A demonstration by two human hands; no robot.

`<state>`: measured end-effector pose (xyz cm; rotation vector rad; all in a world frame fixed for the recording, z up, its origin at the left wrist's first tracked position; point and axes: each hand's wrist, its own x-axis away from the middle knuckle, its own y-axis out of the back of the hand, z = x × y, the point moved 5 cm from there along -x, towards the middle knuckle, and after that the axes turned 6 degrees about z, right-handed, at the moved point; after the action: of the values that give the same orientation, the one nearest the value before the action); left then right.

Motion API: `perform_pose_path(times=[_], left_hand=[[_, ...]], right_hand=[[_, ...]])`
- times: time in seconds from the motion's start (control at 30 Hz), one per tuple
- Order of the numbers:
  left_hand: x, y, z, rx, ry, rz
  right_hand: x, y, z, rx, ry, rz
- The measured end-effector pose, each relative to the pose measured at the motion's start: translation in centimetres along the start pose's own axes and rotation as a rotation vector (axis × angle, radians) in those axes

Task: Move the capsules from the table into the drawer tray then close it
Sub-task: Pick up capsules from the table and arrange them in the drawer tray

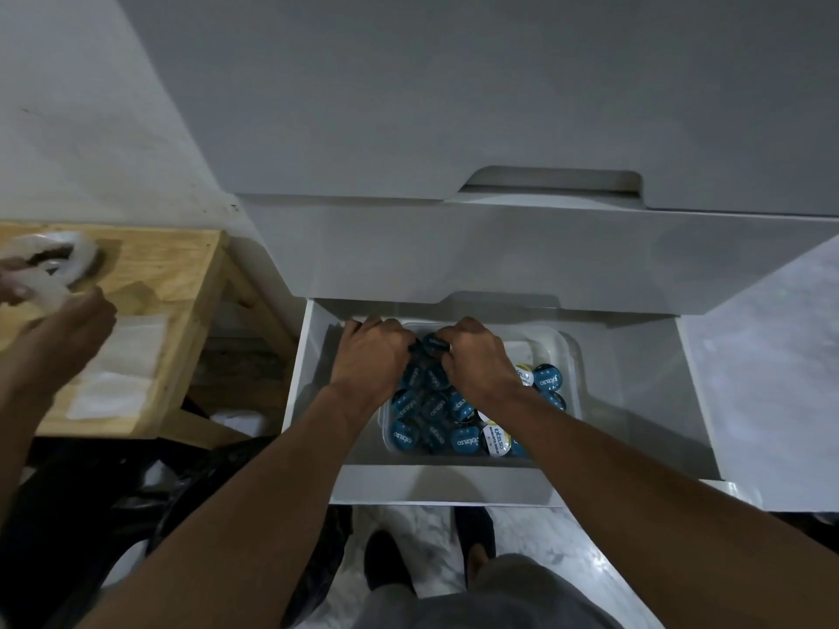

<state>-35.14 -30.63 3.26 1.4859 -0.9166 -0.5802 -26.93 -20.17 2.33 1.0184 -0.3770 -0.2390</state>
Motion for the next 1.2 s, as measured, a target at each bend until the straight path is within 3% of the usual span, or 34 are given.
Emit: perform_pose_path(times=[0.4, 0.67, 0.87, 1.0, 1.2], left_hand=[[1.3, 3.2, -4.8, 0.02, -0.171, -0.031], [1.6, 7.0, -17.4, 0.01, -0.33, -0.184], [2.4, 8.1, -29.7, 0.051, -0.509, -0.322], [1.7, 7.8, -35.9, 0.057, -0.485, -0.367], [0.1, 5.8, -42.1, 0.081, -0.407, -0.295]], right_hand=[[6.4, 5.4, -1.8, 0.199, -0.197, -0.208], [14.3, 12.8, -7.4, 0.194, -0.305, -0.45], [22.2, 17.1, -16.3, 0.191, -0.399, -0.515], [26.4, 19.4, -21.9, 0.171, -0.413, -0.514], [29.8, 21.8, -28.4, 0.169, -0.389, -0.469]])
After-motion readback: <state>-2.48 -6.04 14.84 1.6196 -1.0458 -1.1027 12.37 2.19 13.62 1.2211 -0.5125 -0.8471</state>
